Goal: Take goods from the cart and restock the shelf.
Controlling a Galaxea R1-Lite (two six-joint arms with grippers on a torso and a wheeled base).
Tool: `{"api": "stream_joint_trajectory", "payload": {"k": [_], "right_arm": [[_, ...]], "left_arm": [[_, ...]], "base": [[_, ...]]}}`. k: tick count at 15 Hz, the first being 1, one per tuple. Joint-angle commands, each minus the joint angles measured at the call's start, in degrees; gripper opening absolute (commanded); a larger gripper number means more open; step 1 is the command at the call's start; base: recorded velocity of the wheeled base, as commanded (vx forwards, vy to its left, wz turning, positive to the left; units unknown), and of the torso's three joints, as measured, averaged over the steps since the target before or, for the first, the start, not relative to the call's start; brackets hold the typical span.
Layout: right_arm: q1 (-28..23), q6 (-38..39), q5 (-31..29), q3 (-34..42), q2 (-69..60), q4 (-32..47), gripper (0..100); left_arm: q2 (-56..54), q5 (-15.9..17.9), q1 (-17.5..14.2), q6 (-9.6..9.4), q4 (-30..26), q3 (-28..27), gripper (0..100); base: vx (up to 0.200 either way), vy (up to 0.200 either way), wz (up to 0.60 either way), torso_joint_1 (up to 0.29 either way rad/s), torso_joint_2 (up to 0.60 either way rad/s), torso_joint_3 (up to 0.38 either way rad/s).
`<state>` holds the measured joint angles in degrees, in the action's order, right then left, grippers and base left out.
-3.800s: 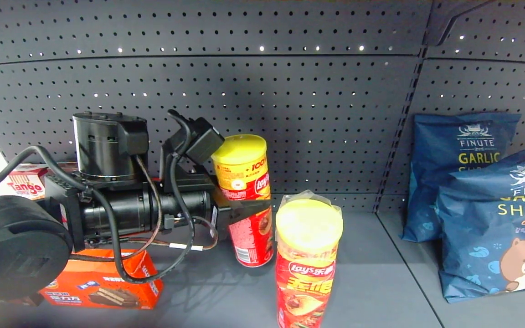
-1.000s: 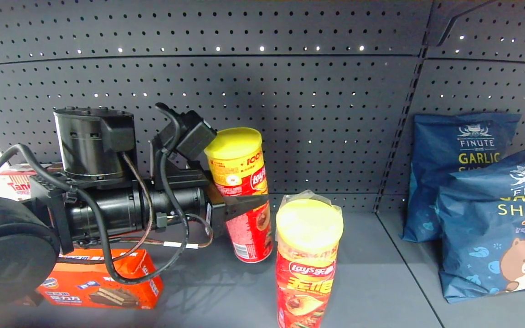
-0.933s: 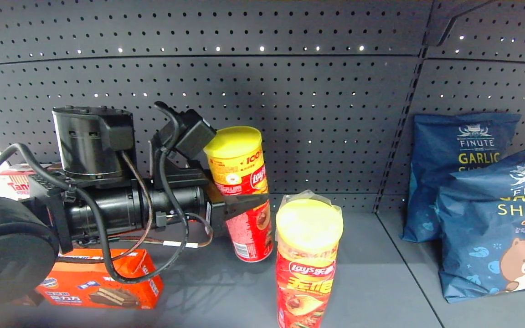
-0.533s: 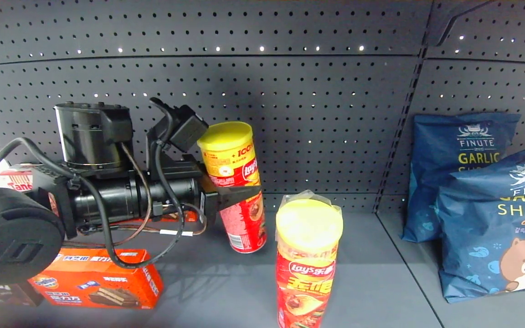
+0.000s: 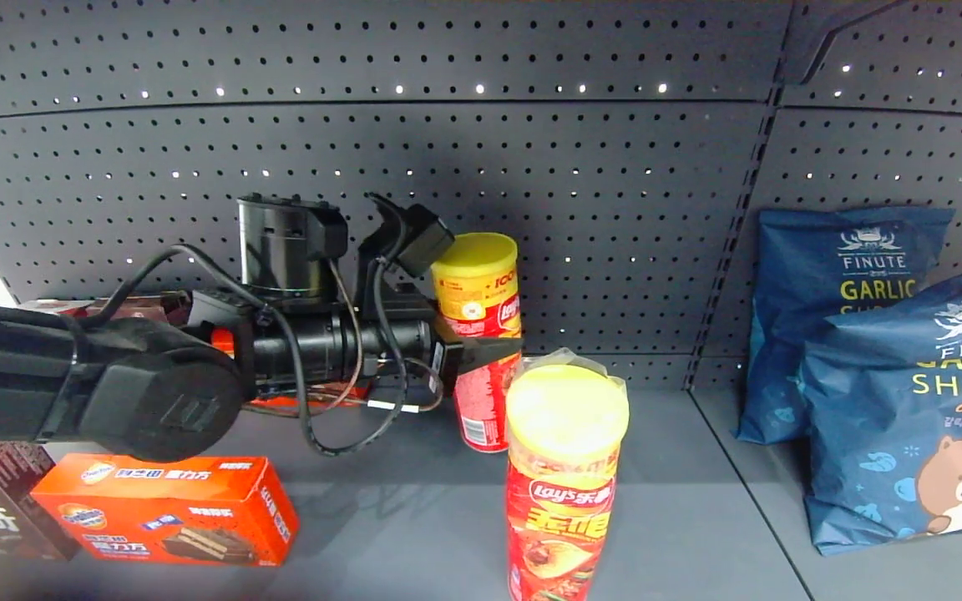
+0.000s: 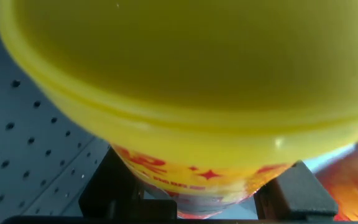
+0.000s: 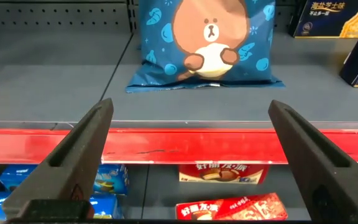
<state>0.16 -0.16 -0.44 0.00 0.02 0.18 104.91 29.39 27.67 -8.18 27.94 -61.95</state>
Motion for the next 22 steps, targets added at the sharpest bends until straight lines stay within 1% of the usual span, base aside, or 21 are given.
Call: {"api": "stream_joint_trajectory", "payload": {"k": [1,3,5,6,11,15,16,20,22], "right_arm": [[0.0,0.0,0.0,0.0,0.0,0.0,100],[0.0,0.0,0.0,0.0,0.0,0.0,100],[0.0,0.0,0.0,0.0,0.0,0.0,100],[0.0,0.0,0.0,0.0,0.0,0.0,100],[0.0,0.0,0.0,0.0,0.0,0.0,100],[0.0,0.0,0.0,0.0,0.0,0.0,100],[0.0,0.0,0.0,0.0,0.0,0.0,100],[0.0,0.0,0.0,0.0,0.0,0.0,100],[0.0,0.0,0.0,0.0,0.0,0.0,100]], "left_arm": [[4.2,-0.7,-0.1,-0.08,0.0,-2.2,0],[5.6,-0.9,-0.4,-0.17,0.0,-3.3,0],[7.7,-0.9,-0.5,-1.66,0.1,-4.6,0],[8.6,-0.9,-0.5,-1.93,0.1,-5.5,0],[11.5,-0.9,-0.4,-1.93,0.1,-8.4,0],[12.9,-1.0,-0.4,-1.93,0.1,-8.4,0],[13.0,-1.0,-0.4,-1.93,0.1,-8.5,100],[12.9,-1.4,-0.5,-1.84,0.4,-8.4,100],[11.8,-2.8,-1.3,-1.84,0.4,-7.2,100]], "base": [[0.000,0.000,0.00,0.000,0.00,0.000],[0.000,0.000,0.00,0.000,0.00,0.000],[0.000,0.000,0.00,0.000,0.00,0.000],[0.000,0.000,0.00,0.000,0.00,0.000],[0.000,0.000,0.00,0.000,0.00,0.000],[0.000,0.000,0.00,0.000,0.00,0.000],[0.000,0.000,0.00,0.000,0.00,0.000],[0.000,0.000,0.00,0.000,0.00,0.000],[0.000,0.000,0.00,0.000,0.00,0.000]]}}
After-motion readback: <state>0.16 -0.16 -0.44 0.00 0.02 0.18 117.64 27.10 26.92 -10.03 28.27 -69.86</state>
